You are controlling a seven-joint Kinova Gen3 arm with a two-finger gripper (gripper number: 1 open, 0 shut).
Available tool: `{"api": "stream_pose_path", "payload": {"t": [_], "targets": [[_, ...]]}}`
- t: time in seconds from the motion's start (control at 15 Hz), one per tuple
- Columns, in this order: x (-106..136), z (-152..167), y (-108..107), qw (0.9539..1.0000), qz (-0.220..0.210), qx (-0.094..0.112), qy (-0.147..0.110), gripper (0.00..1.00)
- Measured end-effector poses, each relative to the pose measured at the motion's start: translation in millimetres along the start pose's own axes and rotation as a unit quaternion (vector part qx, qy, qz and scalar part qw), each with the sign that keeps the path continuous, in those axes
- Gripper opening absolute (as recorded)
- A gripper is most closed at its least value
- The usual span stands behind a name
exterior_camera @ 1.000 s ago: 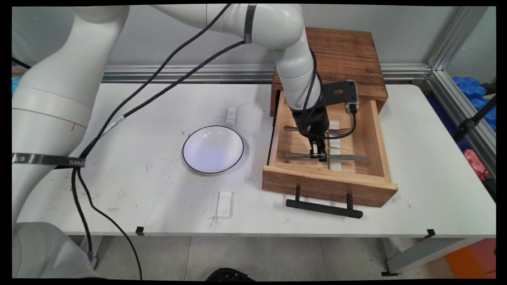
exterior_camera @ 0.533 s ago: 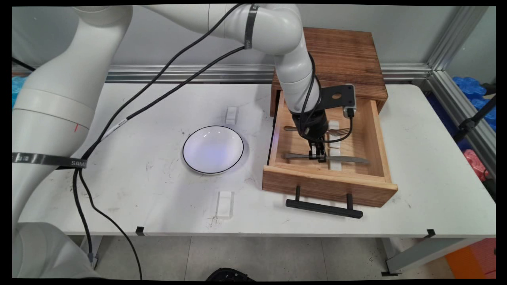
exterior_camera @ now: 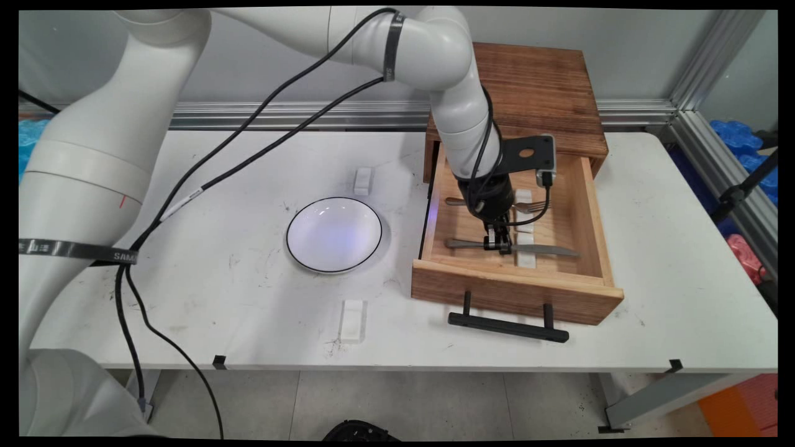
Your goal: Place the picked object into the drawer
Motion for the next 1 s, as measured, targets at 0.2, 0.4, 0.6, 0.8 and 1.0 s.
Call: {"api": "stream_pose_path", "payload": {"t": [0.2, 0.4, 0.6, 0.8, 1.0], "targets": [[-0.6, 2.1, -0.3, 1.0000, 0.002, 0.000, 0.003, 0.00], [-1.2, 3.7, -0.4, 1.0000, 0.003, 0.000, 0.006, 0.00], [-1.8, 4.6, -0.7, 1.0000, 0.004, -0.001, 0.007, 0.00], [-2.4, 5.0, -0.6, 0.9999, 0.005, -0.002, 0.009, 0.00], [-3.0, 4.7, -1.0, 0.9999, 0.005, -0.001, 0.011, 1.00]]}}
